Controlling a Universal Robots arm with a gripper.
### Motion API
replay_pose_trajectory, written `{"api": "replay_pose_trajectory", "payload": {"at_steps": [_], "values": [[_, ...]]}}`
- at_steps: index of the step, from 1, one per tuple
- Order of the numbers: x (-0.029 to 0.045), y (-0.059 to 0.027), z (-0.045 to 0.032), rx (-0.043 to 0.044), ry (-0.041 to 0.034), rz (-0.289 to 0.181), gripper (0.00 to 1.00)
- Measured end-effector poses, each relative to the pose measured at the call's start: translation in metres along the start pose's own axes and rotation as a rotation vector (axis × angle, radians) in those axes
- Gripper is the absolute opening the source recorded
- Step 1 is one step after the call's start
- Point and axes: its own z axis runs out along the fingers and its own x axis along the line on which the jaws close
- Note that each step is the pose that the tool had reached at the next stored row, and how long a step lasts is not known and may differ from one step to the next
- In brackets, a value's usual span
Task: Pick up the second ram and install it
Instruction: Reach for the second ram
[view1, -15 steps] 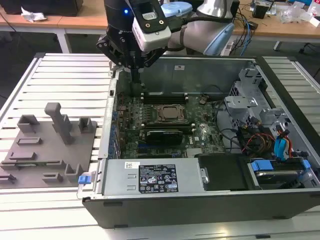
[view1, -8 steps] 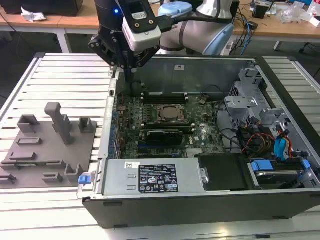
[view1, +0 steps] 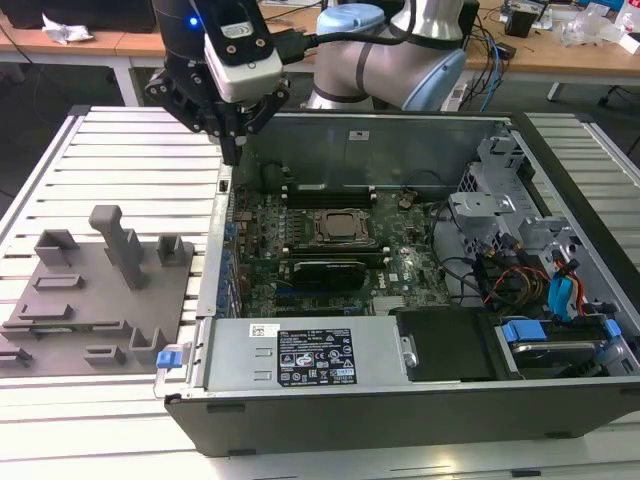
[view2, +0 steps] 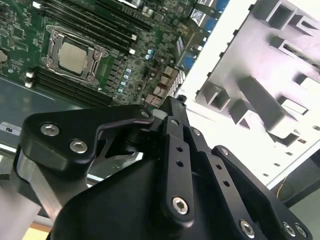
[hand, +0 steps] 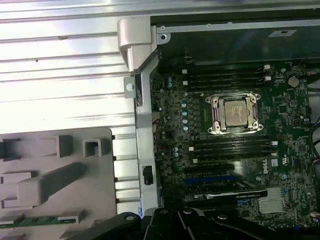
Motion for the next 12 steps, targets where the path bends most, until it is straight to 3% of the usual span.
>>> {"api": "replay_pose_trajectory", "payload": {"at_steps": [3, 6, 8, 12], "values": [[0.0154, -0.0012, -0.0004, 0.0, -0.0001, 0.0, 0.11], [0.0238, -0.0018, -0.0006, 0.0, -0.0002, 0.0, 0.11], [0.0346, -0.0026, -0.0008, 0.0, -0.0002, 0.0, 0.11], [0.0461, -0.0034, -0.0011, 0.0, -0.0001, 0.0, 0.11]]}}
